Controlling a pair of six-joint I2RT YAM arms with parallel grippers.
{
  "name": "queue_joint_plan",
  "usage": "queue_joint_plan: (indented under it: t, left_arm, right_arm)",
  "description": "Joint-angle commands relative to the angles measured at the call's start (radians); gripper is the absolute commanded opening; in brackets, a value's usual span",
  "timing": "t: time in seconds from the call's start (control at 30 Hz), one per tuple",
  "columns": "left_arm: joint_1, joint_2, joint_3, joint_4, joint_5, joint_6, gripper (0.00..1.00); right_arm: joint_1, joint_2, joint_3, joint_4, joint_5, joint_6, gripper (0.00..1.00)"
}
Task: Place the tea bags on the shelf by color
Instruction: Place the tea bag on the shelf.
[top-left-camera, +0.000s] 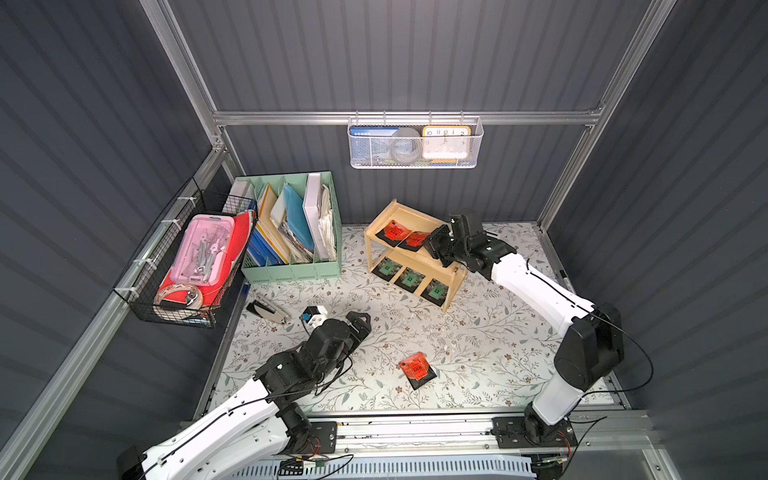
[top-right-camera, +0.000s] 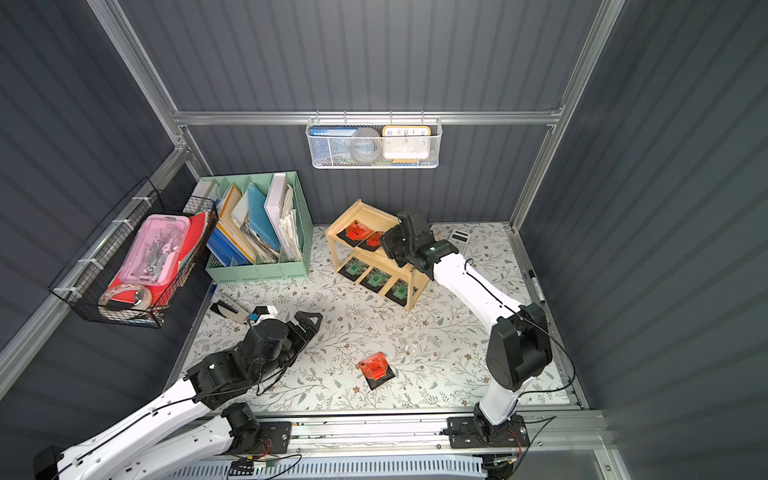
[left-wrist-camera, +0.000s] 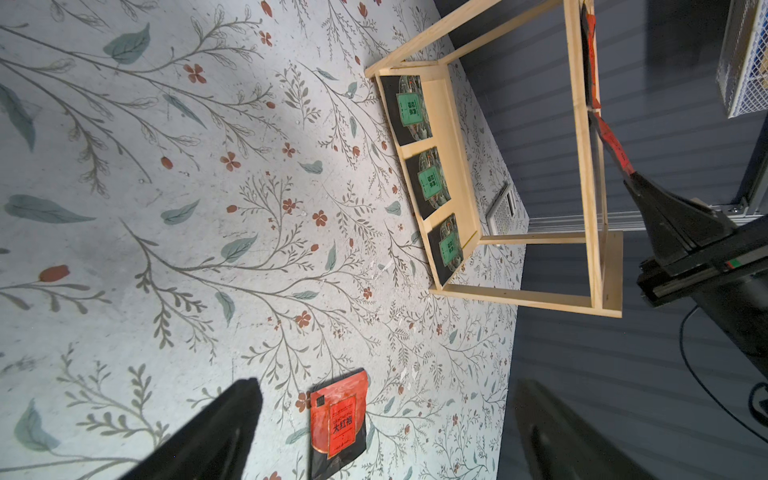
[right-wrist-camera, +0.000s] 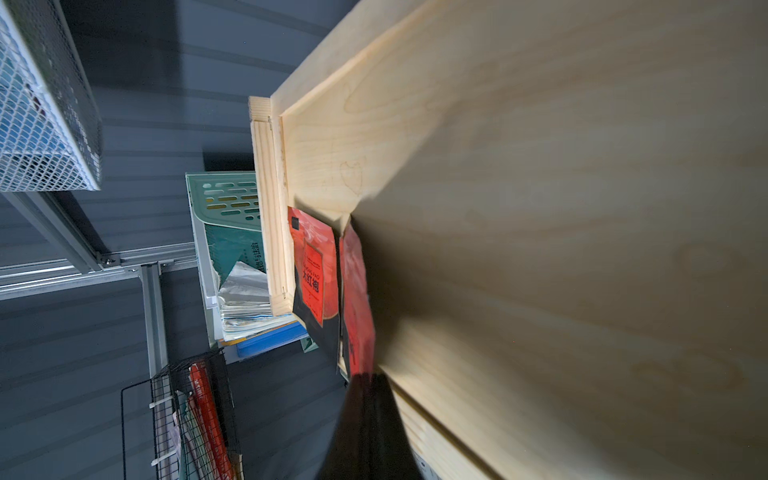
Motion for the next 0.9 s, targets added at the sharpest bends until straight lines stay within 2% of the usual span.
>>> queue_joint_plan:
  t: [0.0, 0.07, 0.27, 0.5, 0.87]
  left_arm:
    - [0.000, -0.010, -0.004, -0.029, -0.020, -0.006, 1.00]
    - [0.000, -0.011, -0.004, -0.029, -0.022, -0.006, 1.00]
    - [0.000, -0.009, -0.004, -0.027, -0.023, -0.007, 1.00]
    - [0.000, -0.008, -0.006, -0.024, -0.023, -0.005, 1.00]
    - [0.001, -0.014, -0.007, -0.025, -0.028, -0.008, 1.00]
  right_arm:
    - [0.001, 0.006, 0.028, -0.006, -0.002, 0.009, 0.02]
    - [0.002, 0.005, 0.030, -0.009, 0.001, 0.007, 0.08]
    - [0.001, 0.002, 0.038, -0.022, 0.007, 0.004, 0.18]
    - [-0.003, 0.000, 0.043, -0.032, 0.012, -0.001, 0.24]
    - [-0.007, -0.005, 0.057, -0.072, 0.030, -0.009, 0.28]
